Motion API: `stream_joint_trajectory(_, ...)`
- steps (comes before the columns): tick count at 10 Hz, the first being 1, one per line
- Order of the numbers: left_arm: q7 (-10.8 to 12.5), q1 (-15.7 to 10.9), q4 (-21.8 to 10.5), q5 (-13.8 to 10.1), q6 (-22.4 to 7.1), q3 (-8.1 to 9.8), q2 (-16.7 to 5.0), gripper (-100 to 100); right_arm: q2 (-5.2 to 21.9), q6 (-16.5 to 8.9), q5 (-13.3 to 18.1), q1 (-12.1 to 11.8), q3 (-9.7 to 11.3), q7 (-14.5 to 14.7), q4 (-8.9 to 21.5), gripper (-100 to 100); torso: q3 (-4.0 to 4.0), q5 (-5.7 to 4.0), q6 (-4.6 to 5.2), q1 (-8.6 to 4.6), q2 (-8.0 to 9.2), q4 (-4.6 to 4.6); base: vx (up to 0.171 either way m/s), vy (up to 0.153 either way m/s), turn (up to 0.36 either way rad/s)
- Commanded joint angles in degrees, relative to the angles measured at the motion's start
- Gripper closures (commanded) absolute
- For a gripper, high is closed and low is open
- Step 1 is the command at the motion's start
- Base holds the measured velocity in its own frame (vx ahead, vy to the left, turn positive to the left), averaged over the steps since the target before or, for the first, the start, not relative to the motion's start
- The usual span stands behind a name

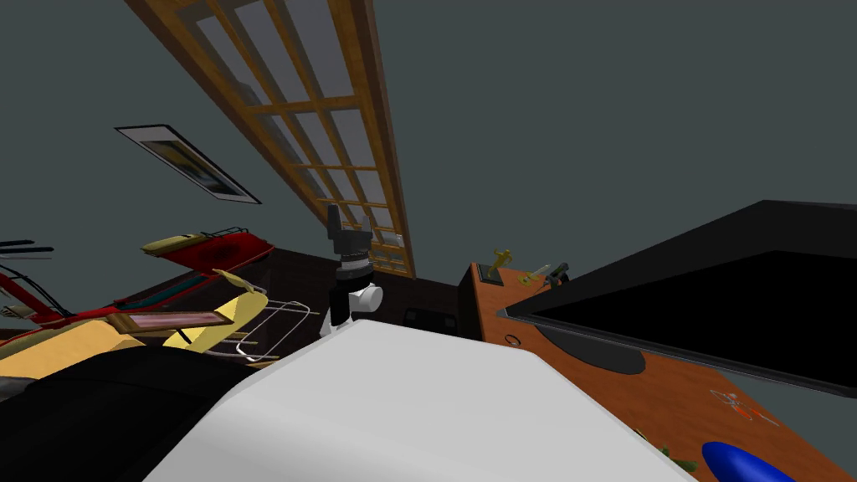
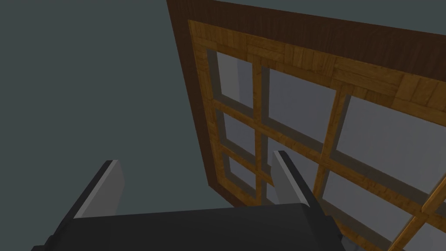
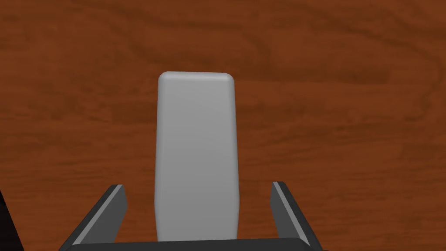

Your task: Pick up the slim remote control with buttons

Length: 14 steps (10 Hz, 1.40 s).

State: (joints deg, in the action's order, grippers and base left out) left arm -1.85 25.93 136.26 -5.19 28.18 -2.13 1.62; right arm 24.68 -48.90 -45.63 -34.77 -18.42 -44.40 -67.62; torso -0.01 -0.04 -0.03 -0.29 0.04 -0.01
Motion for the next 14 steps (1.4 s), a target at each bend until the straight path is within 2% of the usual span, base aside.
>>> stream_joint_trajectory(1,0.0,0.0,0.0,0.0,0.0,0.0,0.0,0,-0.8,1.3,0.5,1.0,0.2,0.9,1.8,-100,0.0,0.0,0.0,0.0,0.0,0.0,0.005,-0.027,-0.022)
stream_joint_trajectory(2,0.0,0.0,0.0,0.0,0.0,0.0,0.0,0,-1.6,2.4,1.2,1.8,0.4,1.5,3.3,-100,0.02,0.0,0.0,0.0,0.03,0.01,0.004,-0.036,-0.034)
stream_joint_trajectory(3,0.0,0.0,0.0,0.0,0.0,0.0,0.0,0,-1.2,1.7,0.9,1.2,0.3,1.0,2.2,-100,0.03,-0.01,0.01,-0.01,0.05,0.01,0.003,-0.016,-0.005)
stream_joint_trajectory(4,0.0,0.0,0.0,0.0,0.0,0.0,0.0,0,-1.3,1.9,1.0,1.3,0.3,1.1,2.3,100,0.03,0.01,0.0,0.04,0.06,0.01,0.0,0.0,0.0)
stream_joint_trajectory(8,0.0,0.0,0.0,0.0,0.0,0.0,0.0,0,-1.4,1.8,1.0,1.3,0.4,1.0,2.3,100,0.05,0.02,-0.01,-0.01,0.08,0.02,0.0,0.0,0.0)
stream_joint_trajectory(9,0.0,0.0,0.0,0.0,0.0,0.0,0.0,0,-1.4,1.8,1.0,1.3,0.4,1.0,2.3,0,0.05,0.02,-0.01,-0.01,0.08,0.02,0.0,0.0,0.0)
stream_joint_trajectory(10,0.0,0.0,0.0,0.0,0.0,0.0,0.0,0,0.0,0.2,-0.1,0.1,0.0,0.3,0.4,100,0.05,0.03,-0.01,-0.01,0.08,0.02,-0.008,0.03,0.049)
stream_joint_trajectory(12,0.0,0.0,0.0,0.0,0.0,-0.01,0.0,0,1.1,-1.2,-1.0,-1.0,-0.3,-0.5,-1.6,100,0.07,0.09,-0.03,0.16,0.12,0.03,-0.011,0.04,0.036)
stream_joint_trajectory(13,0.0,0.0,0.0,0.0,0.0,-0.01,0.0,0,0.6,-0.3,-0.7,-0.4,-0.1,0.0,-0.5,100,0.07,0.09,-0.01,0.16,0.12,0.02,-0.004,0.015,0.004)
stream_joint_trajectory(14,0.0,0.0,0.0,0.0,0.0,-0.01,0.0,0,0.7,-0.5,-0.8,-0.5,-0.2,0.0,-0.5,0,0.06,0.06,0.0,0.1,0.1,0.02,0.0,0.0,0.0)
